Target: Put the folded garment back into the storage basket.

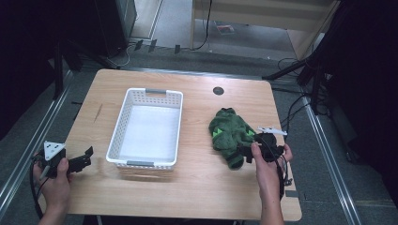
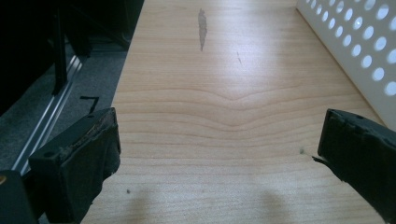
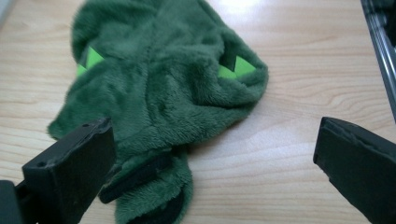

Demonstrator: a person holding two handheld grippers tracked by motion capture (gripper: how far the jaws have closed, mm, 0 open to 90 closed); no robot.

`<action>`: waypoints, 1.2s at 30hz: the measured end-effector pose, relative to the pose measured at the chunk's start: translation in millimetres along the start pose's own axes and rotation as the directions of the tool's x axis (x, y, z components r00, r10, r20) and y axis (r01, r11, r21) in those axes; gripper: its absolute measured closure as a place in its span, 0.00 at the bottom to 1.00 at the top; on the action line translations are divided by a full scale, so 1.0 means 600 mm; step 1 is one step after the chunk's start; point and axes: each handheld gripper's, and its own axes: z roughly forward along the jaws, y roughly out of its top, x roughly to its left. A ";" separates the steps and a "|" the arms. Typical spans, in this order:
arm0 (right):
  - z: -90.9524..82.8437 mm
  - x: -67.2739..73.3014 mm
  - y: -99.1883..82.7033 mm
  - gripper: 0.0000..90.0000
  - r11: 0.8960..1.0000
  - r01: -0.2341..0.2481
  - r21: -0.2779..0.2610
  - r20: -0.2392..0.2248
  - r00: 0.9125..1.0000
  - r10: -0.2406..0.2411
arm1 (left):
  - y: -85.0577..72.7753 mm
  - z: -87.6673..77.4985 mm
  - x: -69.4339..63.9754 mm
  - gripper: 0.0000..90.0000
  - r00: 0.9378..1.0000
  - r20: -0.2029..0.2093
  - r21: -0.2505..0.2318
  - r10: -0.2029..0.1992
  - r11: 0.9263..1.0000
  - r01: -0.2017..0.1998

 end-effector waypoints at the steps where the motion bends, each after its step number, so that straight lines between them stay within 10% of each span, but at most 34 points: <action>1: 0.002 0.001 0.003 0.00 1.000 0.006 0.014 0.000 1.000 -0.006 | 0.000 0.001 0.001 0.00 1.000 0.002 0.004 0.000 1.000 0.000; 16: 0.027 0.043 0.061 0.00 0.973 0.099 0.208 -0.045 0.995 -0.091 | 0.000 0.000 0.001 0.00 1.000 0.000 -0.004 -0.009 1.000 0.009; 23: 0.060 0.085 0.109 0.00 0.933 0.148 0.328 -0.004 0.988 -0.155 | 0.001 0.002 0.006 0.00 0.999 0.013 0.001 -0.037 0.999 0.037; 36: 0.137 0.113 0.143 0.00 0.885 0.113 0.451 0.012 0.991 -0.133 | 0.003 0.005 0.010 0.00 0.998 0.034 0.002 -0.059 0.998 0.059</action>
